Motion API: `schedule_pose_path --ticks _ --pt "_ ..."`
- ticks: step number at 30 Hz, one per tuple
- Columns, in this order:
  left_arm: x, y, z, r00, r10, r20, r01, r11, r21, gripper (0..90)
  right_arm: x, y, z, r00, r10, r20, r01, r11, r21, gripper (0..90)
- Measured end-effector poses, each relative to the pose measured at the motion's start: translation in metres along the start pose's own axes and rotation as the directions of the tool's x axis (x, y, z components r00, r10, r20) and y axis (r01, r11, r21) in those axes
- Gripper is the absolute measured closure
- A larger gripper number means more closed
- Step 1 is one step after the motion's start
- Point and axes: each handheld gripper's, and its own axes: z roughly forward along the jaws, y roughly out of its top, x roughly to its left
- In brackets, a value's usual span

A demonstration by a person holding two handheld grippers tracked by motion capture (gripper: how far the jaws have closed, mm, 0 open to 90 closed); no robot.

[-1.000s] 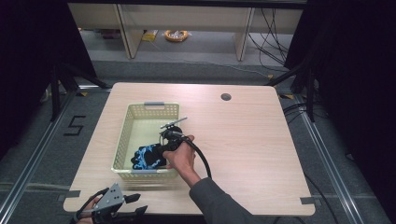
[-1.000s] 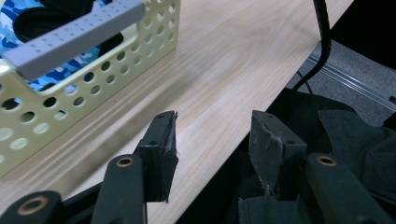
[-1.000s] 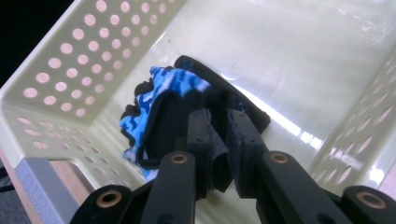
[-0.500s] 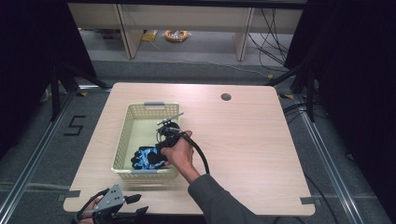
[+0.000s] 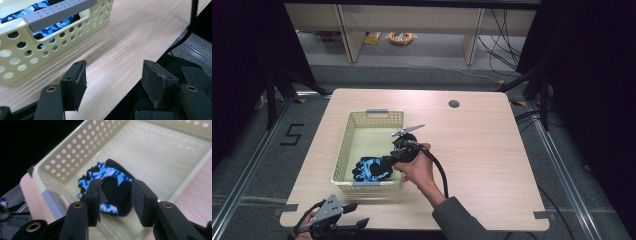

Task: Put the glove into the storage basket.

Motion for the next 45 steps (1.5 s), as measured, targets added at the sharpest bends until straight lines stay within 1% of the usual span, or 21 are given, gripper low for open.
schedule_pose_path --ticks 2,3,4,5,7,11,12,13,17,18,19,24,33,35,36,37,38,42,43,44,45 --pt "0.001 -0.001 0.001 0.9999 -0.01 -0.013 0.01 0.9999 -0.005 34.5 -0.002 -0.005 -0.01 0.9996 -0.022 -0.016 0.021 1.0 -0.018 58.7" --pt "0.004 0.0 0.0 0.9998 0.015 -0.015 -0.014 0.9996 0.023 33.7 -0.002 -0.006 -0.014 0.9995 -0.015 -0.027 0.014 1.0 -0.022 57.9" --pt "0.003 -0.001 0.0 0.9998 -0.006 -0.017 0.006 1.0 0.008 32.8 -0.003 -0.008 -0.018 0.9993 -0.024 -0.029 0.024 0.999 -0.027 56.1" --pt "0.005 -0.001 0.001 0.9995 0.001 -0.032 -0.001 1.0 0.01 31.6 -0.004 -0.01 -0.022 0.9992 -0.028 -0.029 0.027 0.999 -0.037 54.6" --pt "0.005 -0.002 0.002 0.9992 -0.031 -0.024 0.031 0.9995 0.005 28.4 -0.006 -0.014 -0.031 0.9993 -0.029 -0.025 0.028 0.998 -0.051 52.5" --pt "0.009 -0.003 0.003 0.9986 -0.046 -0.027 0.047 0.9989 0.008 24.3 -0.01 -0.022 -0.048 0.9993 -0.037 -0.007 0.037 0.997 -0.063 47.7" --pt "0.011 -0.004 0.002 0.9991 -0.03 -0.031 0.03 0.9994 0.016 23.7 -0.011 -0.025 -0.051 0.9993 -0.038 -0.003 0.038 0.997 -0.07 46.4" --pt "0.01 -0.004 0.004 0.9976 -0.059 -0.038 0.058 0.9983 -0.007 23.2 -0.012 -0.027 -0.055 0.9997 -0.023 -0.002 0.023 0.997 -0.067 45.4" --pt "0.013 -0.004 0.002 0.998 -0.052 -0.037 0.052 0.9986 0.007 22.2 -0.021 -0.038 -0.07 0.9997 -0.024 0.009 0.025 0.995 -0.101 43.5" --pt "0.013 -0.004 0.003 0.9974 -0.062 -0.035 0.062 0.998 -0.014 22.1 -0.022 -0.041 -0.074 0.9999 -0.013 0.009 0.014 0.994 -0.109 42.7" --pt "0.013 -0.004 0.002 0.9966 -0.074 -0.036 0.074 0.9972 -0.002 22.1 -0.025 -0.043 -0.077 0.9997 -0.019 0.012 0.02 0.993 -0.114 42.5" --pt "0.015 -0.004 0.003 0.9965 -0.073 -0.04 0.073 0.9973 -0.004 22.0 -0.038 -0.064 -0.098 0.9991 0.021 0.037 -0.016 0.991 -0.132 40.4" --pt "0.02 -0.006 0.003 0.9944 -0.088 -0.059 0.087 0.9961 -0.011 21.8 -0.059 -0.099 -0.11 0.9972 0.043 0.061 -0.033 0.989 -0.146 38.6" --pt "0.021 -0.006 0.002 0.9932 -0.095 -0.067 0.095 0.9954 -0.01 21.8 -0.06 -0.106 -0.11 0.995 0.086 0.052 -0.077 0.985 -0.152 38.4" --pt "0.023 -0.006 0.002 0.9938 -0.09 -0.065 0.09 0.9959 -0.01 21.9 -0.065 -0.11 -0.11 0.997 0.052 0.057 -0.042 0.987 -0.152 38.3" --pt "0.023 -0.006 0.002 0.9929 -0.098 -0.067 0.097 0.9952 -0.01 21.9 -0.064 -0.114 -0.111 0.9941 0.088 0.063 -0.078 0.986 -0.149 38.2" --pt "0.023 -0.007 0.002 0.9925 -0.101 -0.07 0.1 0.9949 -0.01 22.0 -0.068 -0.118 -0.111 0.9956 0.056 0.076 -0.043 0.987 -0.155 37.9" --pt "0.026 -0.007 0.001 0.9941 -0.078 -0.076 0.079 0.9969 0.01 22.1 -0.074 -0.135 -0.109 0.9941 0.073 0.081 -0.059 0.984 -0.167 37.2" --pt "0.025 -0.008 0.002 0.9926 -0.094 -0.077 0.094 0.9955 -0.009 22.1 -0.076 -0.14 -0.108 0.9944 0.071 0.078 -0.059 0.988 -0.144 37.0" --pt "0.025 -0.008 0.002 0.9926 -0.092 -0.079 0.092 0.9957 -0.004 22.1 -0.075 -0.144 -0.108 0.9924 0.1 0.072 -0.088 0.985 -0.148 37.0" --pt "0.025 -0.008 0.002 0.9927 -0.093 -0.077 0.092 0.9957 -0.013 22.1 -0.079 -0.148 -0.109 0.9939 0.063 0.091 -0.048 0.986 -0.158 37.0"
